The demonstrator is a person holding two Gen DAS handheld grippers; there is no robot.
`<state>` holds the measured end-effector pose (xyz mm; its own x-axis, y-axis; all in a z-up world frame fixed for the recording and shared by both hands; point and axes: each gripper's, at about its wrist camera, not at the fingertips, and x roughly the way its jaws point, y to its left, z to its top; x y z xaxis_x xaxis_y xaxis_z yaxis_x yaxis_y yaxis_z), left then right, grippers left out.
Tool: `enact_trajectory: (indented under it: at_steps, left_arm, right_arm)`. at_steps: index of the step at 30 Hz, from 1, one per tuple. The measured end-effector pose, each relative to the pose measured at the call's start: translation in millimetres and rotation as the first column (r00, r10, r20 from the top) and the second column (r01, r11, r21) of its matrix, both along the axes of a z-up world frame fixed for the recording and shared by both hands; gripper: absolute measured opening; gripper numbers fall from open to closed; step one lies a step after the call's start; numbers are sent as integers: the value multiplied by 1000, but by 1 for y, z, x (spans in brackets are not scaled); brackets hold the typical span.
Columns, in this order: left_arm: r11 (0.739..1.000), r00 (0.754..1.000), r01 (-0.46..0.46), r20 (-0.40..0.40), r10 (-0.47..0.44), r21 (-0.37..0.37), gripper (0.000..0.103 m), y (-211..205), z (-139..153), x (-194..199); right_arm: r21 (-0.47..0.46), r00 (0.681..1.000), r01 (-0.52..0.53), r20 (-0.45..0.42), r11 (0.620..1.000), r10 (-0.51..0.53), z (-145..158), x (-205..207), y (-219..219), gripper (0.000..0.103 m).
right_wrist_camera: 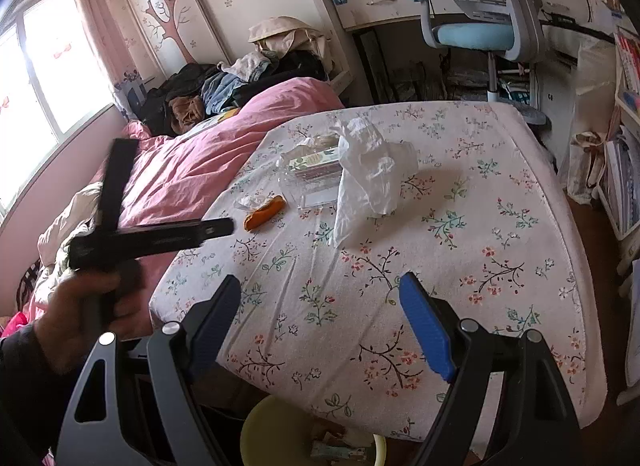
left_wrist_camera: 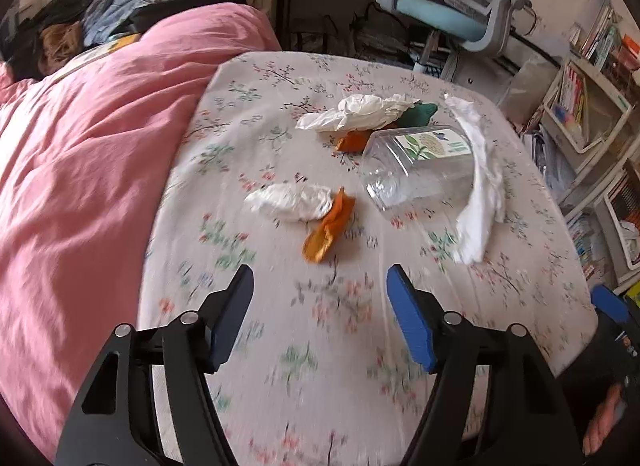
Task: Collect trash
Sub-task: 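Move the left tool to the table, grasp an orange peel piece, lift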
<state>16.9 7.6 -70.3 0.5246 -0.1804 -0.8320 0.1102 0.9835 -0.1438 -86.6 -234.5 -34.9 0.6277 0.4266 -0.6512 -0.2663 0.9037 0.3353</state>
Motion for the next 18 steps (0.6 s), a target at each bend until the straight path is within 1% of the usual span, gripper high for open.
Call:
enact_trajectory:
  at_steps: [2,6,8,9,10,11,12,15,18]
  left_arm:
    - [1000,1000,7,-18,-7,9,63,-5,-8,14]
    - [999,998,31,-46,-30,13,56,-16,-21,34]
    - [999,998,43,-54,-42,20,49,-21,-25,41]
    - [999,997,49,-61,-48,22,43,-24,-28,46]
    - [998,998,50,-48,-48,36,33,-27,-28,49]
    - [997,997,57,-46,-55,45,26,-30,-29,51]
    - [997,997,63,-51,-61,46,16,-31,-30,53]
    - [997,993,74,-88,-74,-3,15,-30,-28,54]
    - [995,990,96,-97,-98,-27,15,-27,-18,45]
  right_arm:
    - [7,1000,-3,-8,1000,3,-2,2,1,78]
    - [12,1000,-16,-17,1000,16,-4,4,2,79]
    - [14,999,-25,-21,1000,25,-4,5,4,79]
    - [15,999,-30,-22,999,30,-4,6,5,79]
    - [16,999,-32,-22,999,33,-4,6,6,79]
    - [20,999,-38,-22,999,39,-3,7,7,79]
    - [22,999,-41,-21,999,42,-3,7,8,79]
    - [26,998,-51,-23,998,52,-3,8,11,80]
    - [29,998,-57,-21,998,58,-3,9,13,80]
